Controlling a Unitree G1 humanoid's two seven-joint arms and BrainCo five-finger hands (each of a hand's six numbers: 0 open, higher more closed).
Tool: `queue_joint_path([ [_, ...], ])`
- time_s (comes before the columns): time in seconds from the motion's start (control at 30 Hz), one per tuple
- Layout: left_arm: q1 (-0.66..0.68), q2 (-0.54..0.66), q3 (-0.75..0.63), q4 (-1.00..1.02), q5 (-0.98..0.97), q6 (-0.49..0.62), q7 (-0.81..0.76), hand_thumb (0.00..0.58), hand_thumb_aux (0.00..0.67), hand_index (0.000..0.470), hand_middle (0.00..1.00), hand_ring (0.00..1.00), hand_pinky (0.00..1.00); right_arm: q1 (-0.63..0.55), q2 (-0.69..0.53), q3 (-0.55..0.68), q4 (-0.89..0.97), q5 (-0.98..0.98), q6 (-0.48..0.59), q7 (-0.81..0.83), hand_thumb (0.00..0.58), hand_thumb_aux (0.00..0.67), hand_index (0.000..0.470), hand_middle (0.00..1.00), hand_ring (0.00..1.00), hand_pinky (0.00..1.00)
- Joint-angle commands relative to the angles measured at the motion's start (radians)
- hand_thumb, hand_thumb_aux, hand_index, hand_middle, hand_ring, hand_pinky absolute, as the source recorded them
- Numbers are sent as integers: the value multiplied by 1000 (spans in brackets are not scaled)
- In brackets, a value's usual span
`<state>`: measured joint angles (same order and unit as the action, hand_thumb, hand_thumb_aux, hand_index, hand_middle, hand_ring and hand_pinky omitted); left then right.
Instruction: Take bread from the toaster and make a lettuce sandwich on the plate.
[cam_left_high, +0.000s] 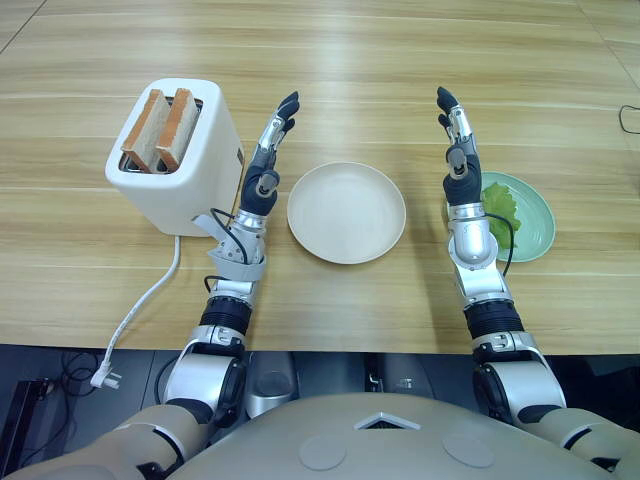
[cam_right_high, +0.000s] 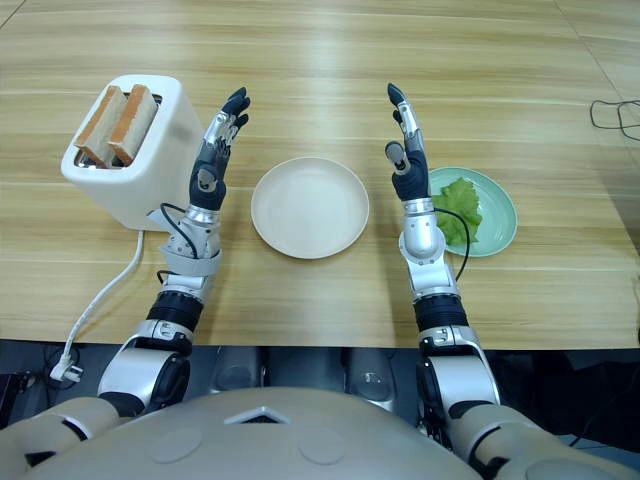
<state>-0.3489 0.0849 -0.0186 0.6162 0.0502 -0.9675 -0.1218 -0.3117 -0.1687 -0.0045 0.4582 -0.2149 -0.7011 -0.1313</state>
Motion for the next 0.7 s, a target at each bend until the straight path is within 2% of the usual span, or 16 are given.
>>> queue_joint_path([
  [0.03,-1,-3,-9,5,-3,27,-10,0,0,0,0,0,0,-7,-4,4,7,-2,-6,5,0,0,0,0,0,0],
  [0.23,5,-8,-20,-10,-31,43,-45,0,0,0,0,0,0,-7,-6,3,7,-2,-6,7,0,0,0,0,0,0],
  [0.37,53,-3,-27,-251,-337,184,-200,0,0,0,0,0,0,-6,-7,1,6,-2,-7,6,0,0,0,0,0,0],
  [0.43,63,29,0,-382,-447,259,-231,0,0,0,0,0,0,-5,-8,0,4,-2,-7,5,0,0,0,0,0,0],
  [0.57,78,94,81,-578,-574,369,-232,0,0,0,0,0,0,-7,-7,1,6,-4,-7,3,0,0,0,0,0,0],
  [0.63,92,130,139,-663,-583,378,-217,0,0,0,0,0,0,-8,-6,2,6,-4,-8,3,0,0,0,0,0,0],
  [0.7,100,165,212,-702,-504,340,-189,0,0,0,0,0,0,-7,-7,1,4,-4,-9,3,0,0,0,0,0,0],
])
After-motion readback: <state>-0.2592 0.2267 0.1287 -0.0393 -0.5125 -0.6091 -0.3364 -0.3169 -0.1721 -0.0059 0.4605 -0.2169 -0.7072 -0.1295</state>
